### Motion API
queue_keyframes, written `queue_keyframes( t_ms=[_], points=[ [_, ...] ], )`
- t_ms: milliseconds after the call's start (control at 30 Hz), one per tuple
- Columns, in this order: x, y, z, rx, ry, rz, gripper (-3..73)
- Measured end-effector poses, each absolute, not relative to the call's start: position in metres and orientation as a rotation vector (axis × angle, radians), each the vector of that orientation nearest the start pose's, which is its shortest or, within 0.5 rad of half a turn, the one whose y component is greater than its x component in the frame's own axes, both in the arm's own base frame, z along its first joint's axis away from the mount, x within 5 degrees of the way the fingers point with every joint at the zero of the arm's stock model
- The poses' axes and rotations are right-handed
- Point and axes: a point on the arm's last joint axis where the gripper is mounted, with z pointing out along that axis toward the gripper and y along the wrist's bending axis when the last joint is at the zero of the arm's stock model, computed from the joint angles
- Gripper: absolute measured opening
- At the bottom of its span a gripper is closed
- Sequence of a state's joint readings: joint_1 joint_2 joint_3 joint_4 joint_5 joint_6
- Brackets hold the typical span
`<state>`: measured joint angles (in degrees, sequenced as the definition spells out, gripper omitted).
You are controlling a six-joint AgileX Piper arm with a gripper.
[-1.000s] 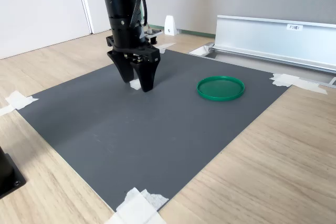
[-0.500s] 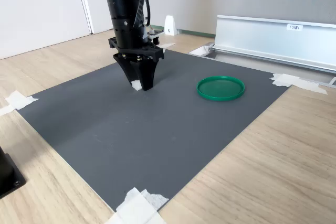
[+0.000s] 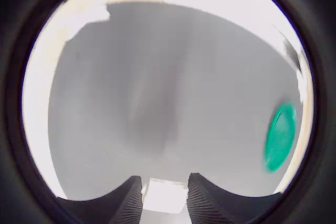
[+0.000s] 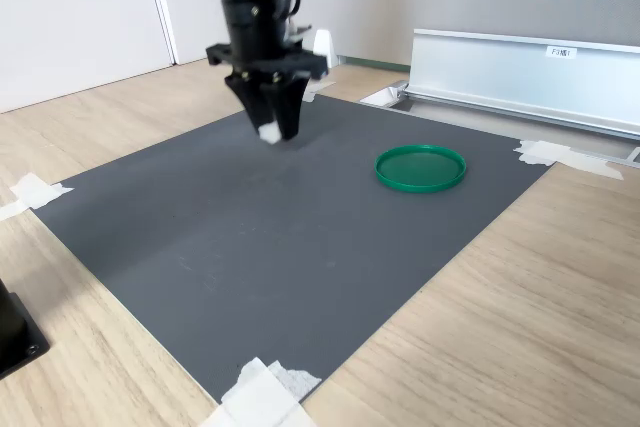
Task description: Grasp a white terminal and put it on the green lid.
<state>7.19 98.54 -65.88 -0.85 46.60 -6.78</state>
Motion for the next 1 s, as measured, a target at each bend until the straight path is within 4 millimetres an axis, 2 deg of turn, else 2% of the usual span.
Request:
queue_keyframes(
  t_ms=[167,333,400,533,700,1000],
  points=[
    [0.348,0.001,0.232,-0.58,2.768,-0.104,32.3],
    [0.35,-0.05,0.241,-0.636,2.743,-0.21,32.3],
    [0.351,-0.067,0.239,-0.638,2.754,-0.247,32.3],
    [0.35,-0.093,0.223,-0.677,2.809,-0.297,32.3],
    [0.355,-0.102,0.202,-0.739,2.845,-0.303,32.3],
    [0.367,-0.101,0.19,-0.734,2.771,-0.29,32.3]
  ],
)
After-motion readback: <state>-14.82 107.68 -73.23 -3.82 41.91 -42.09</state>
